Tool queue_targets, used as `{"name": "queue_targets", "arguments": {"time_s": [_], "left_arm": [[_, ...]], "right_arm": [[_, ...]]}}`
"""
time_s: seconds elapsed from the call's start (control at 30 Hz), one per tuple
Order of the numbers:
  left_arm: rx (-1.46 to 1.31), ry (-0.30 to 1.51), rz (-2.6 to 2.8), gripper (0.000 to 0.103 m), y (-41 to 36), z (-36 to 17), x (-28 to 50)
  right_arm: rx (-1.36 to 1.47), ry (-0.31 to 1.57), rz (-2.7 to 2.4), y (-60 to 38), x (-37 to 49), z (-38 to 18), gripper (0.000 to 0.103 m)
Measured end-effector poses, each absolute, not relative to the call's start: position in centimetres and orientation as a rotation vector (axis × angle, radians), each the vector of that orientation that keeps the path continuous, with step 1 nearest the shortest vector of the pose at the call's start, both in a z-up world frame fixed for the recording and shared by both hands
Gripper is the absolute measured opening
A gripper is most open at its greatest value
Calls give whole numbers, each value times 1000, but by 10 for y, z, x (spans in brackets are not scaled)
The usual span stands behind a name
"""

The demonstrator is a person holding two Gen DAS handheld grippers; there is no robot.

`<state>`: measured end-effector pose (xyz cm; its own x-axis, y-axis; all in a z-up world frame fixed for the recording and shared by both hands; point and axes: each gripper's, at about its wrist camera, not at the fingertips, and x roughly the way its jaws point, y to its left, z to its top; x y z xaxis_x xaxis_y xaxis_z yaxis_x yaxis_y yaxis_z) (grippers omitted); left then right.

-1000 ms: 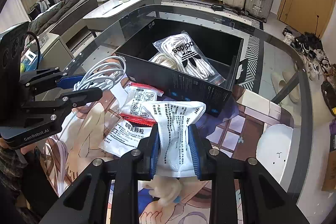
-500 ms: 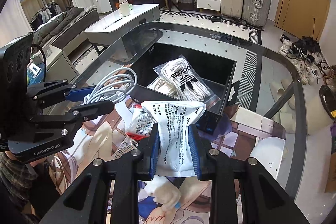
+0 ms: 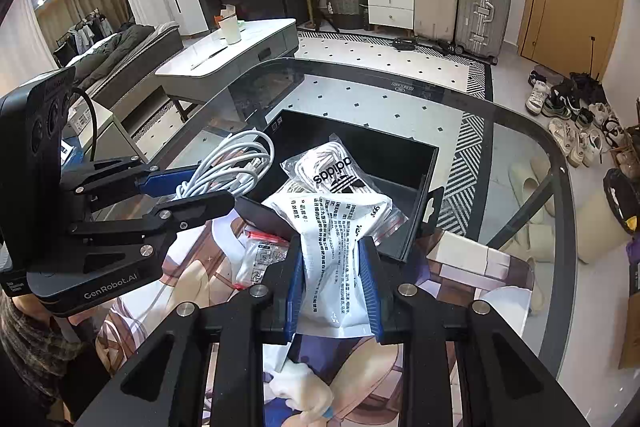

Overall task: Organize soft objects
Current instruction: 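Carry the packet with right tool while left tool carries the cable over the black box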

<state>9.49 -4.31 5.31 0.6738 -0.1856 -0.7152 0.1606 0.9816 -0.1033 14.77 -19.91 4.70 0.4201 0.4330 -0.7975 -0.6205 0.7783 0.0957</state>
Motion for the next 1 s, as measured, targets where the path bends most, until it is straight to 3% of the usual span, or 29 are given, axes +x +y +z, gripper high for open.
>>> {"name": "queue_targets", "arguments": {"time_s": [1.0], "left_arm": [[-27,833,-182,27,-35,61,136]], "right_arm": [[-195,940,636,-193,191,49,26]]}}
